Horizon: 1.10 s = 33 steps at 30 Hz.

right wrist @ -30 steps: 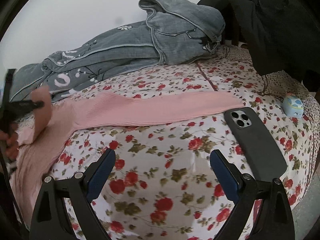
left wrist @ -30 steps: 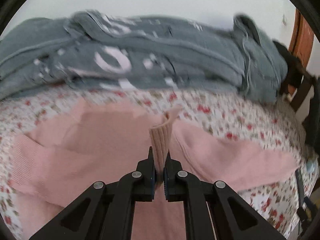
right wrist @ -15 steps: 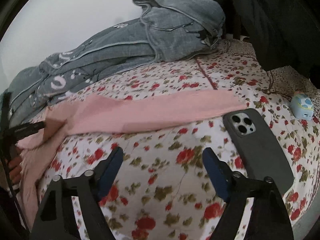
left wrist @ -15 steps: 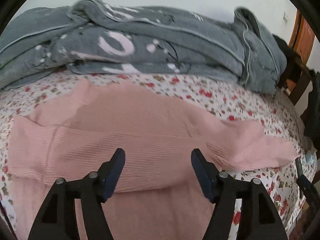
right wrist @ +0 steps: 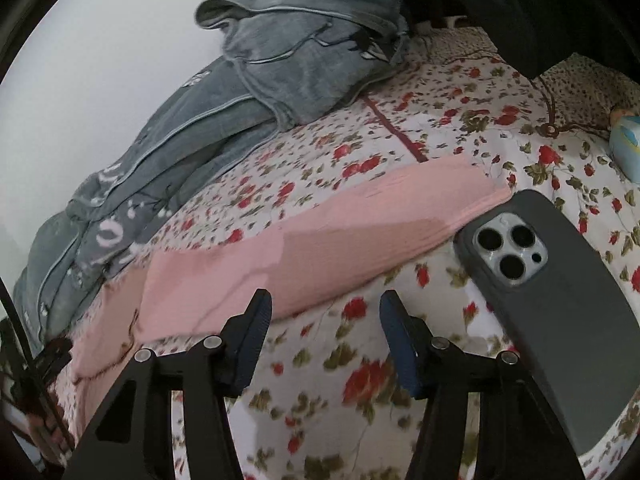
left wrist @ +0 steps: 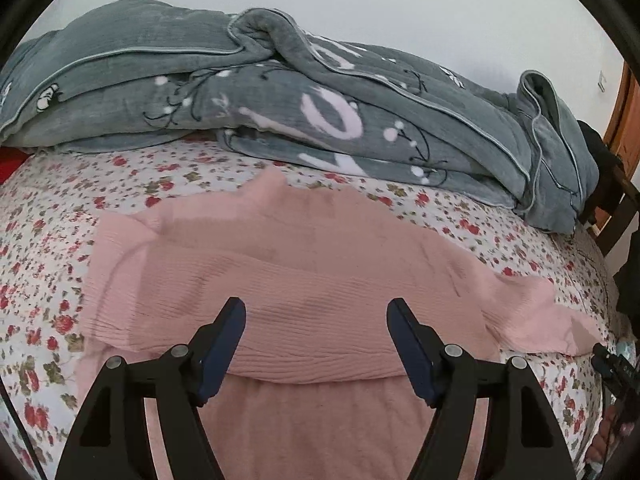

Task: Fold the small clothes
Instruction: 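Grasp the cuff of the other sleeve with the right tool, then fold the held sleeve across the sweater body with the right tool, release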

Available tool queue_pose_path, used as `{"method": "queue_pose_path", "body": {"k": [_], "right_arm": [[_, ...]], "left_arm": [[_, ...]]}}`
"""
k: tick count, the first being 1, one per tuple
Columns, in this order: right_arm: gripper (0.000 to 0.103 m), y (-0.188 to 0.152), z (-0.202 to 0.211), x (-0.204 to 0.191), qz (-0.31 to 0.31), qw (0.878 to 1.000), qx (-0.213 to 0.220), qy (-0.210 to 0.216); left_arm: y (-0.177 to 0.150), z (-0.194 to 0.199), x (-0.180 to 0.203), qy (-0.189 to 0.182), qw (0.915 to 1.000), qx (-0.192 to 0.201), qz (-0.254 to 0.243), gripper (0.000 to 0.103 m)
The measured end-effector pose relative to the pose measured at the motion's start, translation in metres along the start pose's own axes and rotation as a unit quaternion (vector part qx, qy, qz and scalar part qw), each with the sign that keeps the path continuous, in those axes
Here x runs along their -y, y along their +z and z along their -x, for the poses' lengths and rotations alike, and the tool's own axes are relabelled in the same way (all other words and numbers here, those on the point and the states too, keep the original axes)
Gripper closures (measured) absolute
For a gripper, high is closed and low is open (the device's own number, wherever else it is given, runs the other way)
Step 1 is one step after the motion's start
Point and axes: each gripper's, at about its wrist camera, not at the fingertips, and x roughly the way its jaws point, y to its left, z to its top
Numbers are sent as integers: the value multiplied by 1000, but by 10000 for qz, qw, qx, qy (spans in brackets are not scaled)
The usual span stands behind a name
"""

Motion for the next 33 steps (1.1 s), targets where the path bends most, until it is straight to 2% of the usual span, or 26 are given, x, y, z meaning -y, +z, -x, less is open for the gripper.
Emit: {"method": "queue_pose_path", "body": {"k": [3,7,12,15,17,21,23,27,33], "right_arm": [[49,7,-8,0,-60,9998,2,-171],[58,16,-15,7,-153,9994,41,-315],[63,29,-22,12,-221,9986,107,-469],[73,38,-24,11,-194,9974,153,-670],[93,43,-22,7,-92,9963,250,-812],[96,47,-7,-12,261,9935,566,-951],[96,50,2,-31,478,9914,719,-980],[96,58,19,-77,798,9892,958,-769],[97,56,36,-189,1478,9806,1265,-247]], "left_arm": [[0,-1,-8,167,9998,35,-56,31],[-1,-1,-17,332,9993,95,-150,31],[-1,-1,-31,292,9995,114,-20,31],[0,1,-38,324,9994,158,0,31],[0,5,-44,318,9993,198,52,31],[-1,15,-63,371,9988,251,222,31],[-2,20,-73,462,9981,262,303,31],[-5,36,-98,662,9961,385,446,31],[10,49,-147,1126,9896,580,688,31]]}}
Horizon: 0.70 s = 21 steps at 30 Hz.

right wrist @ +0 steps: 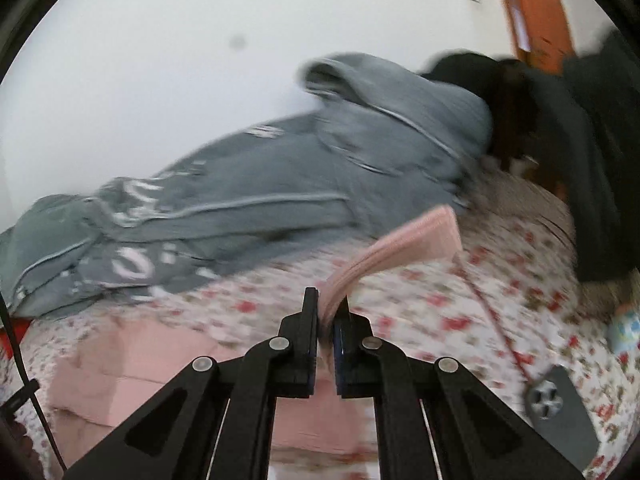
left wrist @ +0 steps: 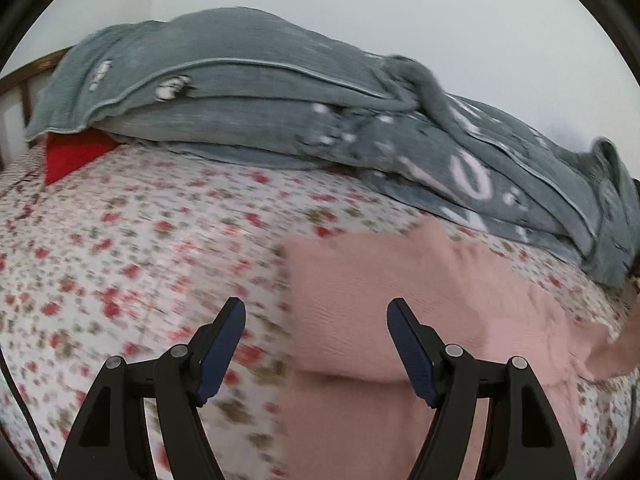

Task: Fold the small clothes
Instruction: 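Fold the held sleeve across the sweater body with the right tool, release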

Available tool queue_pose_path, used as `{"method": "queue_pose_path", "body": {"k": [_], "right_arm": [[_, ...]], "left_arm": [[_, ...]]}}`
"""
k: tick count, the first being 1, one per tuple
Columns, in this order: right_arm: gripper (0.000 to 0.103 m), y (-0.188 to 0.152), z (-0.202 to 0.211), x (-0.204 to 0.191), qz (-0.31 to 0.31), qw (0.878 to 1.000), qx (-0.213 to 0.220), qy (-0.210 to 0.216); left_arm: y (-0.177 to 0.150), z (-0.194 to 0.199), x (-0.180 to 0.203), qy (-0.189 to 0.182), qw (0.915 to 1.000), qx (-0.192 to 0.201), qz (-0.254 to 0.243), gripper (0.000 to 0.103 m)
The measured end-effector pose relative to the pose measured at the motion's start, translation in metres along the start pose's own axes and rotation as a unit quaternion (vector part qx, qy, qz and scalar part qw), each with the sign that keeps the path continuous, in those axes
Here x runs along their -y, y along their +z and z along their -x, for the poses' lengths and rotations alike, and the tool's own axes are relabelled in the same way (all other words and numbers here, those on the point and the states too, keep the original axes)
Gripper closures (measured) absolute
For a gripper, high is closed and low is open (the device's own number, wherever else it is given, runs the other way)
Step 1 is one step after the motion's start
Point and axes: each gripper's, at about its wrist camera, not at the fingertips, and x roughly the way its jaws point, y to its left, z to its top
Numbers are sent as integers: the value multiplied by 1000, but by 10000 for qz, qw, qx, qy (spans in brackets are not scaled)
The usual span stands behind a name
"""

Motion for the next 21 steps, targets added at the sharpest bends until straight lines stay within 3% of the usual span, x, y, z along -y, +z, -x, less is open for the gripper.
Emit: {"method": "queue_pose_path", "body": {"k": [2,5,11,15,21], "right_arm": [[97,4,3,-42,189,9995,57,243],[97,0,2,-106,491,9971,42,578],[97,-29,-21,-248,1107,9833,-314,1414],[97,-62,-35,-326,1508,9693,-609,1843],[96,-128,-73,-400,1873,9447,-1488,2242]], "left_arm": [[6,-2,-19,289,9995,126,53,31],[9,-6,-48,426,9986,173,261,31],[8,-13,-111,81,9937,130,1111,31],[2,-21,-134,-73,9900,56,1410,31],[-4,-27,-155,-131,9843,30,1759,31]]}}
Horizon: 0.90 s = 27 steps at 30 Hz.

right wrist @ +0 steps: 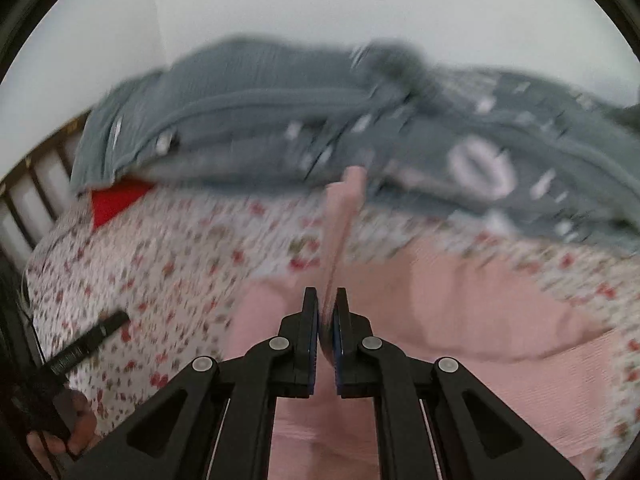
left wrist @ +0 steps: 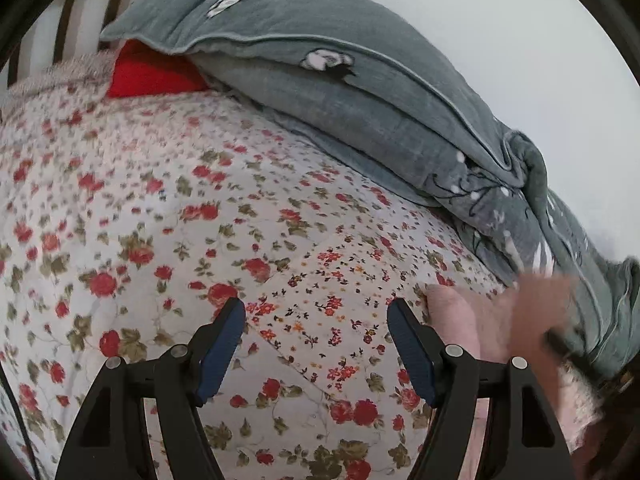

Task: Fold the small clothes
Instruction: 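Fold the held sleeve across the sweater body with the right tool, release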

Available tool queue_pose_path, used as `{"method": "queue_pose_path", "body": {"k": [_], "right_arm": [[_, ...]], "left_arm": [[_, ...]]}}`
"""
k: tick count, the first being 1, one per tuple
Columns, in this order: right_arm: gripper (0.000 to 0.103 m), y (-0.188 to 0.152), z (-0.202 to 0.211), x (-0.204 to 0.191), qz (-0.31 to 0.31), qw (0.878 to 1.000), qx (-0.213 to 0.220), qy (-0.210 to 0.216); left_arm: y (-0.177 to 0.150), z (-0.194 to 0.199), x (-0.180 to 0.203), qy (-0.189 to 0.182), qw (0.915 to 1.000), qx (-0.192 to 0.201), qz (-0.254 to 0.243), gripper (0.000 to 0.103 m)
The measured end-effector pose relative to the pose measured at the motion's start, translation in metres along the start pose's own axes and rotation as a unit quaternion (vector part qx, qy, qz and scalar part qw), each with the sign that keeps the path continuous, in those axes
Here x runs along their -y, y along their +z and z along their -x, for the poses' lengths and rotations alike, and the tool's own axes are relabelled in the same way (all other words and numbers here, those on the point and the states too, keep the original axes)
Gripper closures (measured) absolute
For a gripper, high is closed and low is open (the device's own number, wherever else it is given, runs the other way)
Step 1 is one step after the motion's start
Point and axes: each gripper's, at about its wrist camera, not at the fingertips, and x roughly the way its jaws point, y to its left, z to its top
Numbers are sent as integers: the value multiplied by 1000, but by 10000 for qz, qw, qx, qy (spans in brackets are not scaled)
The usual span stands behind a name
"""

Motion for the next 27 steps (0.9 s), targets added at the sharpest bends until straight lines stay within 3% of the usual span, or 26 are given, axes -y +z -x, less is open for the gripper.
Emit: {"method": "queue_pose_path", "body": {"k": [3,5,7,11,15,18,21,23,27], "right_arm": [[85,-16,-30,-9,97,9980,-558,276],[72,-22,-34,-6,106,9950,-877,459],[66,-24,-22,2,37,9956,-817,452],[46,-29,31,45,-60,9995,-161,258],[46,-45,76,101,136,9977,324,-575],[46,-66,88,148,71,9936,330,-1079],[46,-85,83,189,-330,9926,74,-1165],[46,-97,78,209,-541,9925,-36,-1098],[46,-111,65,233,-988,9915,-132,-831]], "left_arm": [[-2,-5,0,-139,9998,-114,56,31],[-6,-7,10,-100,9998,-126,-142,31],[-9,-7,21,-137,9992,-115,-348,31],[-21,-11,50,-491,9954,-242,-781,31],[-32,-17,78,-1074,9884,-481,-955,31],[-37,-23,98,-1060,9867,-496,-1132,32],[-45,-37,110,-952,9860,-739,-1153,33],[-57,-46,116,-628,9837,-933,-1403,39],[-75,-51,125,-136,9770,-1015,-1869,39]]}}
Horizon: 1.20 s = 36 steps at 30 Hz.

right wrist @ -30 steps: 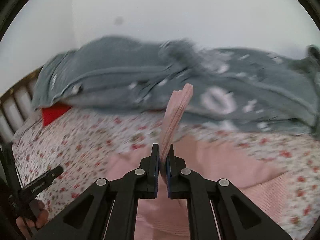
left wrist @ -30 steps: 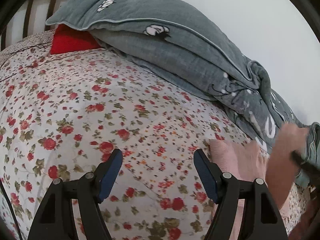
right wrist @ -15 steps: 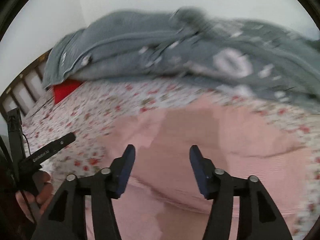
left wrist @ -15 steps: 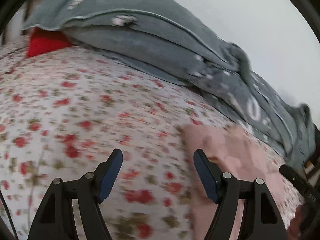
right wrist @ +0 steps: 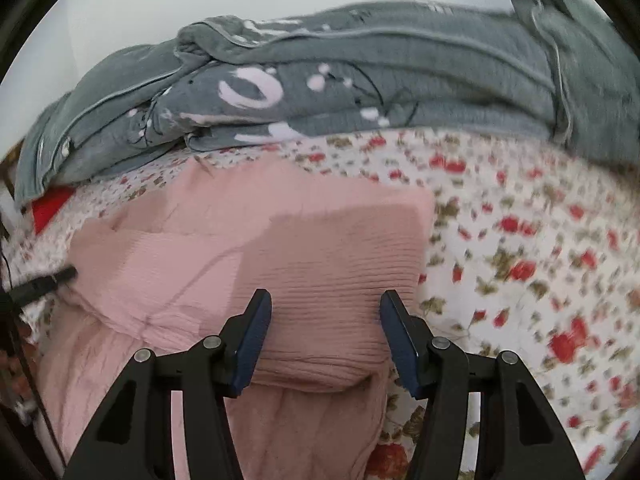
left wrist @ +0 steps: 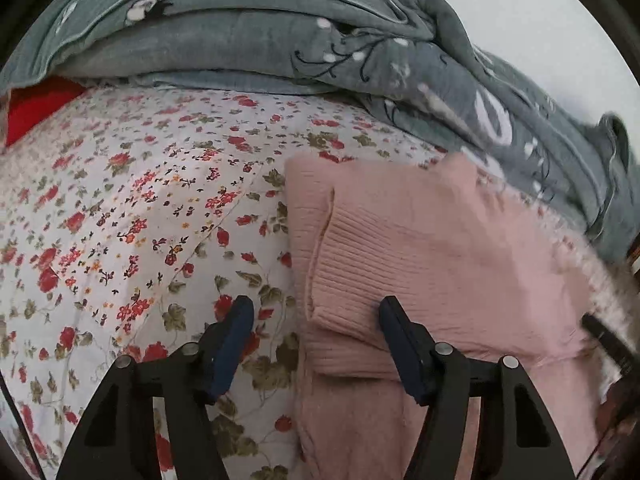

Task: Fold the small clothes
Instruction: 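Fold the held sleeve across the sweater body with the right tool, release, then grasp the sweater hem with the left tool while the right tool grasps it too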

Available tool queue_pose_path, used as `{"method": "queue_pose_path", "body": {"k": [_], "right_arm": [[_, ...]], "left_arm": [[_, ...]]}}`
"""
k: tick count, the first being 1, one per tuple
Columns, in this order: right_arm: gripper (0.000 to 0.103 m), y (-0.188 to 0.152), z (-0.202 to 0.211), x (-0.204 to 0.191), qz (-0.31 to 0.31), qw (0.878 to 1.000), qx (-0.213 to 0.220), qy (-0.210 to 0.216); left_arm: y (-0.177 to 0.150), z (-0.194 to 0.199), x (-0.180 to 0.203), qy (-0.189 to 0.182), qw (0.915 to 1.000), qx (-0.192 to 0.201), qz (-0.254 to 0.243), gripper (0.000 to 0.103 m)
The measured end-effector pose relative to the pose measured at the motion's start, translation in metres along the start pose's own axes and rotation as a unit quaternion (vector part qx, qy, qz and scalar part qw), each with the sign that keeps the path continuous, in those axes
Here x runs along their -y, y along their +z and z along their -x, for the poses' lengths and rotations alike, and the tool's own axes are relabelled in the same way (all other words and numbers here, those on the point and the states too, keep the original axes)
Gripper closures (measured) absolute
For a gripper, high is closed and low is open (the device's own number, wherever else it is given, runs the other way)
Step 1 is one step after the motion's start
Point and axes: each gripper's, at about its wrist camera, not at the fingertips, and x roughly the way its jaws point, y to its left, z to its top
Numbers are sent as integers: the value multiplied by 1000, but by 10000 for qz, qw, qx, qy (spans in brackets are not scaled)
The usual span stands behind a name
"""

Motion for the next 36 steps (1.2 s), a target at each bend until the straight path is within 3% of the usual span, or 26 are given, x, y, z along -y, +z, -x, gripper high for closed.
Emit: {"method": "queue_pose_path", "body": {"k": [4,9,12,16,19,28,33,36], "right_arm": [[46,-3,-1,3,-73,10000,34,58],[46,-5,1,-9,184,9993,14,-327],[38,-5,1,-12,267,9981,-9,-547],[37,-3,5,2,-51,9997,-79,-214],[37,-9,37,6,-145,9999,30,-64],[37,-95,151,-6,125,9993,331,134],[37,-143,189,-25,333,9984,347,313],[37,-168,196,-38,445,9985,199,263]], "left_arm": [[-6,-1,5,208,9996,65,-166,38],[-9,1,8,304,9992,146,-229,37],[-8,3,9,329,9990,169,-250,37],[-10,11,10,354,9989,172,-268,33],[-13,19,12,232,9992,161,-287,31],[-37,61,25,29,9969,505,-608,29],[-85,111,3,-230,9968,614,-466,29],[-118,138,-11,-144,9972,556,-478,29]]}}
